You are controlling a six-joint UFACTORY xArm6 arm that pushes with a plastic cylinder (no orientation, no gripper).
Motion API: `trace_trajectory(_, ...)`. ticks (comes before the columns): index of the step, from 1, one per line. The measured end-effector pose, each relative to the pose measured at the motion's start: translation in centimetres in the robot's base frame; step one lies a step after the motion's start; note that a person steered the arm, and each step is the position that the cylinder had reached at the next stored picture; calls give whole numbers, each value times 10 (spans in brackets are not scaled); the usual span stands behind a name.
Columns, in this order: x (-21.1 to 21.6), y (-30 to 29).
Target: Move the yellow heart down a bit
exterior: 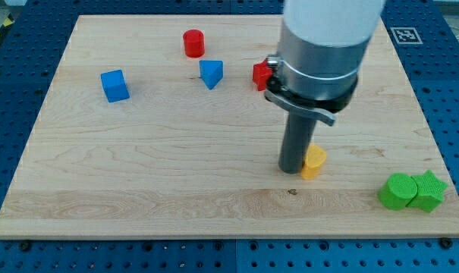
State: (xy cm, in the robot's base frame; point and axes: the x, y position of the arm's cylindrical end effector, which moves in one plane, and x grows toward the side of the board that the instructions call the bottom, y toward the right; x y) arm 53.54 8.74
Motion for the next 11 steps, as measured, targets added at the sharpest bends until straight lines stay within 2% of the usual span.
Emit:
trace_trajectory(1, 0, 26)
trace_trajectory(2, -13, 24)
trace_trajectory(3, -39, 25)
trace_trajectory(5, -25, 58)
trace_trajectory(11, 16, 61)
